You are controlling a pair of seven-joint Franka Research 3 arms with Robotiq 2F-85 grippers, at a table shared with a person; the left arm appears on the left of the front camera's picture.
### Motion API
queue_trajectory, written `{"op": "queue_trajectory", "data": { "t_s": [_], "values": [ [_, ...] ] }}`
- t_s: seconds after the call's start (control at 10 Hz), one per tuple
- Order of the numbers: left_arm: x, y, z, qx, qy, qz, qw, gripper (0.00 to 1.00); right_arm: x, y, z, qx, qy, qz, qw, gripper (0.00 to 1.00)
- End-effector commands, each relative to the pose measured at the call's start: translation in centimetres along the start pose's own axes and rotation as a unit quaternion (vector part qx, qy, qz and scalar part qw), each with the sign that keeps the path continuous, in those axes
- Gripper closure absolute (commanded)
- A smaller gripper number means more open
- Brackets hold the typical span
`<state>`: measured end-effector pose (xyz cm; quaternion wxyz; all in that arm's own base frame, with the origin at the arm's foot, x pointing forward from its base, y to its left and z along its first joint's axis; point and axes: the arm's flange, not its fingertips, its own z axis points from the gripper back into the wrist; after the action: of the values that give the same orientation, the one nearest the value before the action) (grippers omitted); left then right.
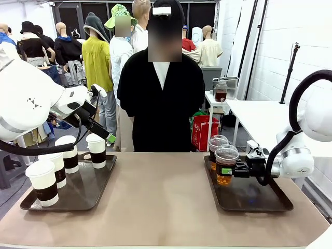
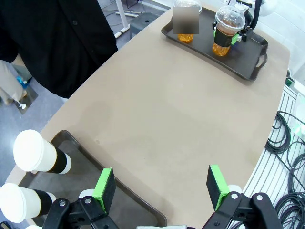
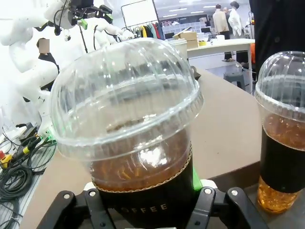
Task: Distribute the coffee onto the tray.
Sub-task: Pick up another iced Americano from the middle of the table and place it on the right Handle tray.
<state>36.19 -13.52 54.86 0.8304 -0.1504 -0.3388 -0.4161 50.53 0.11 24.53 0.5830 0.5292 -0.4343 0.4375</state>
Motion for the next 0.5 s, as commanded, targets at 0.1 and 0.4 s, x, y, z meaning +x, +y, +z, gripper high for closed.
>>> {"op": "queue_trajectory", "data": {
  "t_s": [0.1, 0.4],
  "values": [
    [0.0, 0.1, 0.0, -0.001, 0.001, 0.004, 1.000, 0.00, 0.2, -0.4, -0.1, 0.015, -0.003, -0.020, 1.000, 0.36],
    [0.0, 0.1, 0.0, -0.001, 0.001, 0.004, 1.000, 0.00, -0.7, -0.8, -0.6, 0.020, 0.002, -0.024, 1.000, 0.36]
  ]
}}
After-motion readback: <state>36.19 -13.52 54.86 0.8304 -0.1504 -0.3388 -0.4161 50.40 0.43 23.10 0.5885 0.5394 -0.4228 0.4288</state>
